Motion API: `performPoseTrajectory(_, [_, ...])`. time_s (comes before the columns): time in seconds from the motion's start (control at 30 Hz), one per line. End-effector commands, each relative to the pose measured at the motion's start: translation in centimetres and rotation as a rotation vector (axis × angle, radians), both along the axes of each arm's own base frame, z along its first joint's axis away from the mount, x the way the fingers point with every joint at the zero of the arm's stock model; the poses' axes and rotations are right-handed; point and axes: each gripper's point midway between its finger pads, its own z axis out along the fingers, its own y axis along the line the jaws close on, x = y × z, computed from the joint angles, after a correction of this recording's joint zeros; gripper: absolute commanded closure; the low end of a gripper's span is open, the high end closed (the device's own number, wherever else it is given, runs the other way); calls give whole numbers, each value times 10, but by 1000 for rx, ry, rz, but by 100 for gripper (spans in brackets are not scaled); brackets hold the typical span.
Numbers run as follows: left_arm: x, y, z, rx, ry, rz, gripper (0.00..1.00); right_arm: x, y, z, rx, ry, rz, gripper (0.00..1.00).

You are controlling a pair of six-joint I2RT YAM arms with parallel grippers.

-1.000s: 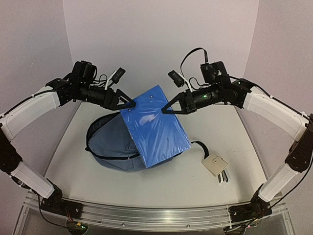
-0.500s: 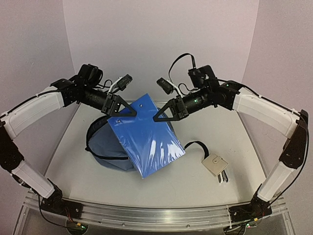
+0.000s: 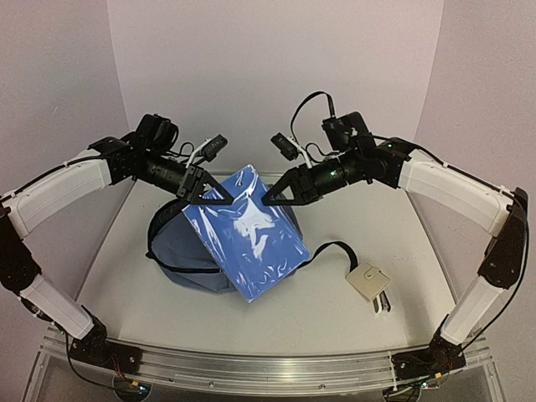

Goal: Pack the student bag
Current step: Pick up the files from the center of the board, then place the files in the student bag.

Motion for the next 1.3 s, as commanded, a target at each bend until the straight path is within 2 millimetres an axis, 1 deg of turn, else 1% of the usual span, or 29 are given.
performPoseTrajectory(0.0, [39, 21, 9, 57, -97, 256, 100, 20, -11, 35, 20, -154, -147, 31])
performPoseTrajectory(0.07, [58, 36, 10, 52, -84, 349, 100, 28, -16, 36, -18, -216, -237, 21])
performPoseTrajectory(0.13, [82, 62, 15, 25, -46, 481, 100, 30, -17, 37, -52, -292, -299, 13])
performPoseTrajectory(0.2, [104, 89, 19, -8, -30, 605, 100, 29, -13, 37, -78, -360, -357, 9])
performPoseTrajectory(0.27, [119, 114, 25, -39, -20, 711, 100, 24, -4, 35, -93, -413, -387, 7])
performPoseTrajectory(0.33, [133, 140, 29, -66, 2, 810, 100, 12, 12, 34, -102, -466, -399, 5])
performPoseTrajectory(0.4, [145, 167, 32, -95, 15, 908, 100, 1, 32, 28, -109, -500, -400, 5])
performPoseTrajectory(0.43, [150, 180, 32, -101, 20, 955, 100, 1, 41, 23, -122, -515, -414, 5])
performPoseTrajectory(0.47, [155, 196, 31, -102, 23, 1017, 100, -3, 50, 20, -128, -527, -416, 5])
performPoseTrajectory(0.5, [159, 215, 31, -106, 23, 1091, 100, -10, 64, 14, -130, -536, -405, 5])
performPoseTrajectory(0.6, [163, 261, 28, -127, 26, 1265, 100, -18, 99, -10, -151, -551, -385, 5])
performPoseTrajectory(0.67, [159, 283, 24, -129, 18, 1357, 100, -21, 125, -28, -155, -530, -357, 6])
performPoseTrajectory(0.7, [156, 292, 26, -129, 3, 1398, 100, -23, 137, -37, -152, -512, -340, 6])
performPoseTrajectory(0.83, [141, 309, 26, -110, -37, 1493, 100, -23, 177, -72, -175, -513, -307, 7])
performPoseTrajectory(0.97, [128, 316, 26, -100, -58, 1537, 100, -14, 202, -106, -212, -538, -301, 7])
performPoseTrajectory(1.1, [120, 309, 26, -117, -39, 1505, 100, -7, 218, -135, -241, -553, -291, 7])
performPoseTrajectory(1.27, [114, 304, 20, -125, -16, 1487, 100, 2, 228, -164, -282, -574, -302, 10])
